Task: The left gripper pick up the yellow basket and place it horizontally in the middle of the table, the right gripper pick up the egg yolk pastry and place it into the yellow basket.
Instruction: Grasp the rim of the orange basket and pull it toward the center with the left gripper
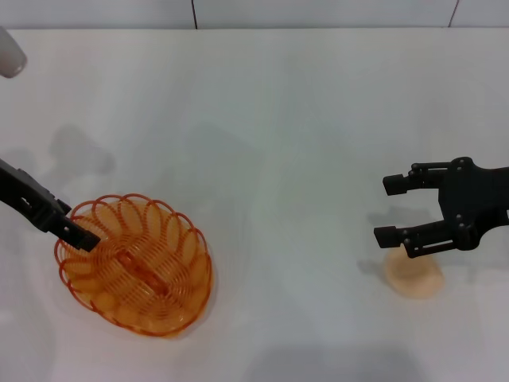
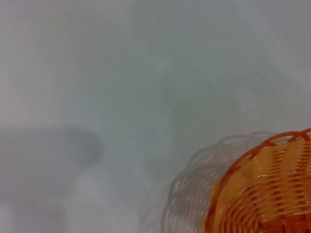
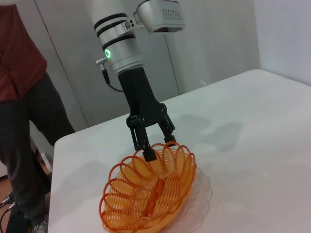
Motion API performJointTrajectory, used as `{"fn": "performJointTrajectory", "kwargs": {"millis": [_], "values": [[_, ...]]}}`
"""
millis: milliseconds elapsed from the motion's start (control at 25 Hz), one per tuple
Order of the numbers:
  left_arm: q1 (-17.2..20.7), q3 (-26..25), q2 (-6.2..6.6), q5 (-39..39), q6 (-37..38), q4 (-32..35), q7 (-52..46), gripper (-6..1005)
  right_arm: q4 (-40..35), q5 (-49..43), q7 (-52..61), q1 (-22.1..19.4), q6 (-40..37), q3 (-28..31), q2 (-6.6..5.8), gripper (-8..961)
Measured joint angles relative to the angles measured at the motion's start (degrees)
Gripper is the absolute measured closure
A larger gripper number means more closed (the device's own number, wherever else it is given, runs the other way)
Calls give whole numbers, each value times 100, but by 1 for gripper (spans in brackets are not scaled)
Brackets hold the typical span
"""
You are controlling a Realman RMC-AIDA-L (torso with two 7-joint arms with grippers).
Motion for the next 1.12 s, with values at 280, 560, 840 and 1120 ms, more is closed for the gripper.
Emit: {"fn": "performJointTrajectory", "kwargs": {"millis": [280,560,840,1120], "values": [[-18,69,-51,72,-131,-31,-46,116,0,0,6,-10,0,0,0,109],[-26,99,-85,87,-287,-90,-113,172,0,0,16,4,0,0,0,109],[-31,157,-156,84,-407,-116,-102,399,0,0,29,11,0,0,0,109],[-31,279,-188,78,-511,-165,-147,593,0,0,38,9,0,1,0,109]]}}
